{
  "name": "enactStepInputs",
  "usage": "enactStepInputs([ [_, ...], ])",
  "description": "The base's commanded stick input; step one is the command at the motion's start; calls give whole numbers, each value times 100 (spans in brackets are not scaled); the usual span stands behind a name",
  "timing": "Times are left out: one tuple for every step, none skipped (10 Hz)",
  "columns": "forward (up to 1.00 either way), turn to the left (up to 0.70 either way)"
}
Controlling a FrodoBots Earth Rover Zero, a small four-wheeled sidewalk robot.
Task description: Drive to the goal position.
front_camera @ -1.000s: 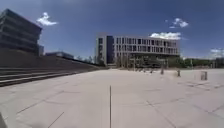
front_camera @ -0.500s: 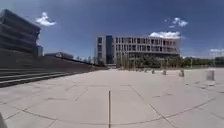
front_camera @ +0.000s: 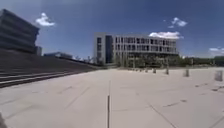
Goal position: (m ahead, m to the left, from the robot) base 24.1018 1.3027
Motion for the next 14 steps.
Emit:
enactStepInputs([
  [100, 0],
  [100, 0],
  [100, 0],
  [100, 0],
  [100, 0],
  [100, 0],
  [100, 0],
  [100, 0],
  [100, 0],
  [100, 0],
  [100, 0],
  [100, 0],
  [100, 0],
  [100, 0],
])
